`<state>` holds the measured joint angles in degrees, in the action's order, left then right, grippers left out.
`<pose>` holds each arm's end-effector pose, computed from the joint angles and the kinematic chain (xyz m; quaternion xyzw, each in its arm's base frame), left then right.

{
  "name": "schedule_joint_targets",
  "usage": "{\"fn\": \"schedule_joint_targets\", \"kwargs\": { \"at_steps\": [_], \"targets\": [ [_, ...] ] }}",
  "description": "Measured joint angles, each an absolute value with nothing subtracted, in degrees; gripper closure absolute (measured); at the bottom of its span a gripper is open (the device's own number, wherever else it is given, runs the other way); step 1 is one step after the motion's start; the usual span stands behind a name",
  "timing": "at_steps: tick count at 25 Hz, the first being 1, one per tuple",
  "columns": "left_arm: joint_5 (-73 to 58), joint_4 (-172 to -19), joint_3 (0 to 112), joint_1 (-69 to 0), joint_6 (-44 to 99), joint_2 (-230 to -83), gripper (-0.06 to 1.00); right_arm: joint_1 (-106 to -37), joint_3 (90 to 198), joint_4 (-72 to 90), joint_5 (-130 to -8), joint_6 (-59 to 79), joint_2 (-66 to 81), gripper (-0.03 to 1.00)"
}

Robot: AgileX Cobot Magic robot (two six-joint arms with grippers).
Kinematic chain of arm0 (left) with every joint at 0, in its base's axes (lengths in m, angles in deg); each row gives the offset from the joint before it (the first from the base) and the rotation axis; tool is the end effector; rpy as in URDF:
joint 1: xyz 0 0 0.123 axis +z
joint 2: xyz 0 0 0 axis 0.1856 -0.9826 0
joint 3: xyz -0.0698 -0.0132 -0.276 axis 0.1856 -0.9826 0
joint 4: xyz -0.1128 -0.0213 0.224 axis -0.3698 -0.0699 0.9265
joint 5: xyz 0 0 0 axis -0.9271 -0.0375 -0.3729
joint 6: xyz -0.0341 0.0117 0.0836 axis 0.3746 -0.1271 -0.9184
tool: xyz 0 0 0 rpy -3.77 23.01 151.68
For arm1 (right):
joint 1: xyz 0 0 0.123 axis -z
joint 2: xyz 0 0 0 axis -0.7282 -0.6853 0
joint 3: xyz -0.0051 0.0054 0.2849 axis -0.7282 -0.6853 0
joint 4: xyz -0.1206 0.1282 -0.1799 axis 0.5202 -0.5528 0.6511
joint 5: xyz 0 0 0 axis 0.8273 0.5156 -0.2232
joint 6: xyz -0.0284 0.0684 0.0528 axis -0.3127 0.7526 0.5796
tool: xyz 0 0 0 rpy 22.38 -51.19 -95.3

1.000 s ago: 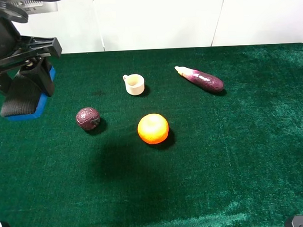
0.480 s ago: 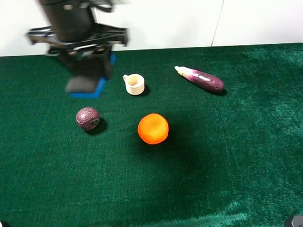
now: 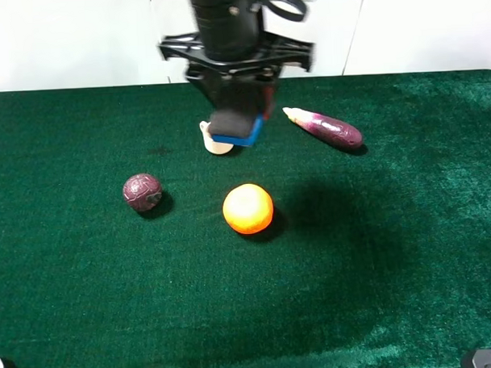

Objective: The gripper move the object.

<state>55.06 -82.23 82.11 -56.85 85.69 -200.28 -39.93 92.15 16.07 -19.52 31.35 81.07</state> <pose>0.3057 -0.3183 0.2659 0.1901 0.9698 -0.0877 0.1249 -0.0040 0.0019 0.2792 0.0382 0.8426 -0.0302 0.5363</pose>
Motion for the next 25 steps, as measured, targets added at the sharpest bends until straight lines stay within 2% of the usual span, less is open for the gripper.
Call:
{"fn": "schedule_joint_targets", "kwargs": {
  "at_steps": [7, 25],
  "targets": [
    [55.06, -83.82, 87.61, -60.91, 85.81, -204.96, 0.36, -39.93, 92.15, 16.07, -19.52, 31.35, 81.07, 0.27],
    [54.44, -84.08, 88.41, -67.72, 89.52, -211.36, 0.36, -39.93, 92.15, 16.07, -19.52, 31.35, 81.07, 0.27]
  ]
}}
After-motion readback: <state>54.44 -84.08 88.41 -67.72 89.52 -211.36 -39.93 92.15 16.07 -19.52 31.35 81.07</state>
